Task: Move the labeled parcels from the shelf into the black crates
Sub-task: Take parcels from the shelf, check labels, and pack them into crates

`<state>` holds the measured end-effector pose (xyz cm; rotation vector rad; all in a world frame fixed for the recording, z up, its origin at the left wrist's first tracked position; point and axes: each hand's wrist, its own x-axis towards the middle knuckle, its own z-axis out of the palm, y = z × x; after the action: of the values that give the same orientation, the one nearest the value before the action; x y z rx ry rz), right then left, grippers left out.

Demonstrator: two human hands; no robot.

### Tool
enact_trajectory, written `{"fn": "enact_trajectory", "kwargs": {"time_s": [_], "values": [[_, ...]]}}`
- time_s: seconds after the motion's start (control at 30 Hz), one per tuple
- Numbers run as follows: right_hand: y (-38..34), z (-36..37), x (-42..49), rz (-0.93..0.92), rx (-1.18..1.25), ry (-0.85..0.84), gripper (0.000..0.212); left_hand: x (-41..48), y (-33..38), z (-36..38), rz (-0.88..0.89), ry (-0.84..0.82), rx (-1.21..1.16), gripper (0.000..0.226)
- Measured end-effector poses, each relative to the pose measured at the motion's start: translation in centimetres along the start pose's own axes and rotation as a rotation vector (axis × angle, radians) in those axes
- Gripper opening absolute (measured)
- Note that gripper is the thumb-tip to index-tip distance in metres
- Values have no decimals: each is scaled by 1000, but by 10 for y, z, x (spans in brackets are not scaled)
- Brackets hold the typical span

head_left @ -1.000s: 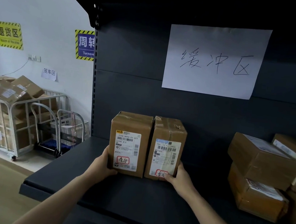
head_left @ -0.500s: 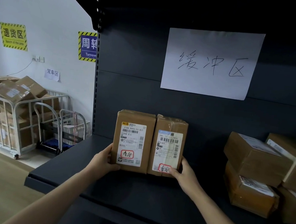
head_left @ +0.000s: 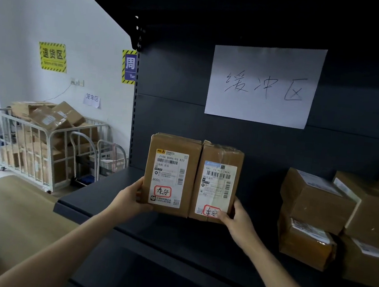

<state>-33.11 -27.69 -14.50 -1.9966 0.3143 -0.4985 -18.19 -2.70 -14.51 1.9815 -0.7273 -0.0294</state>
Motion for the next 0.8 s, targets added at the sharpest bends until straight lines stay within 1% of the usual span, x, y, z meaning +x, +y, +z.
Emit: {"fn": "enact_trajectory", "kwargs": {"time_s": [0.13,0.3,0.43,0.57,0.7,0.8], "values": [[-5,6,-7,-34,40,-49,61,-25,6,-8,-26,46,-10,69],[-17,26,-15,-75,59,-118,60,-54,8,-30,-79,90,-3,75],[-34,48,-18,-110,64,-165,55,-78,6,-54,-106,149,12,72],[-53,81,-22,-132,53,-219,45,-104,-1,-87,-118,205,38,68],[-74,127,-28,-149,51,-251,23,-133,-18,-129,-140,271,46,65],[-96,167,-35,-174,78,-286,28,-157,-32,-166,-160,300,43,63]]}}
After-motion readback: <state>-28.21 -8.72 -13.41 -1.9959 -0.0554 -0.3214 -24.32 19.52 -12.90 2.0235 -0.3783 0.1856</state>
